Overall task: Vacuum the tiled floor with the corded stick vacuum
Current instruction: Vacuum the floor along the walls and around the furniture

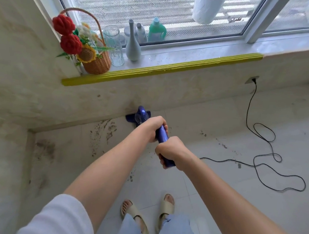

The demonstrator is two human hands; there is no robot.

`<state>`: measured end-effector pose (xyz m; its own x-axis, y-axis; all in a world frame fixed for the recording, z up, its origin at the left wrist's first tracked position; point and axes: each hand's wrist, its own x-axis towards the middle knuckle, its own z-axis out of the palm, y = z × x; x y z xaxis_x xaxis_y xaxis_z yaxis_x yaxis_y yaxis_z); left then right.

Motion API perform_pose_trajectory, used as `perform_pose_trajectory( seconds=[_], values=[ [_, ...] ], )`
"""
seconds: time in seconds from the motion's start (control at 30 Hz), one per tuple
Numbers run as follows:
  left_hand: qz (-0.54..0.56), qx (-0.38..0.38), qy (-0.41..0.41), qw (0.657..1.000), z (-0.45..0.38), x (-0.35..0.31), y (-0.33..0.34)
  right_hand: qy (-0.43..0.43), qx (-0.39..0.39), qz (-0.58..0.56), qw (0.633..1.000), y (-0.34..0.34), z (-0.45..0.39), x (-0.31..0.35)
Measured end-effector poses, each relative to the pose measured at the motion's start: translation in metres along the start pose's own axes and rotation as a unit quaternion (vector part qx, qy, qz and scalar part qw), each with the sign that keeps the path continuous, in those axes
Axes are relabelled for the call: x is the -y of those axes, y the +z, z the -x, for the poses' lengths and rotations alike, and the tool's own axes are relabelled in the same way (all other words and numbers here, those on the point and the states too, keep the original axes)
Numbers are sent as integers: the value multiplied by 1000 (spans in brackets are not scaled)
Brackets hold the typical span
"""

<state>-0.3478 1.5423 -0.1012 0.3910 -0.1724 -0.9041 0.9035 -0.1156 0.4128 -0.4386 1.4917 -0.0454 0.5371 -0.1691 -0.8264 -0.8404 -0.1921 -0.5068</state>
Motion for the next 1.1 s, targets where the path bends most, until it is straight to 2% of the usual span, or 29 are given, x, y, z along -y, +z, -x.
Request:
perform_pose_trajectory(
  seconds=[0.17, 0.4, 0.57, 0.8, 1.1],
  values=[
    [21, -5, -13, 1000, 6, 4, -6, -17, 18, 2, 1000, 4, -2, -5],
    [59, -58, 6, 997, 14, 28, 0, -30, 71, 20, 997, 6, 0, -29],
    [42, -73, 18, 996, 21, 43, 4, -24, 76, 13, 997, 6, 8, -42],
    [38, -79, 14, 996, 35, 58, -34, -26, 103, -5, 994, 41, 28, -42],
    [37, -69, 16, 997, 32, 53, -97, -14, 76, 23, 997, 101, 30, -19]
  ],
)
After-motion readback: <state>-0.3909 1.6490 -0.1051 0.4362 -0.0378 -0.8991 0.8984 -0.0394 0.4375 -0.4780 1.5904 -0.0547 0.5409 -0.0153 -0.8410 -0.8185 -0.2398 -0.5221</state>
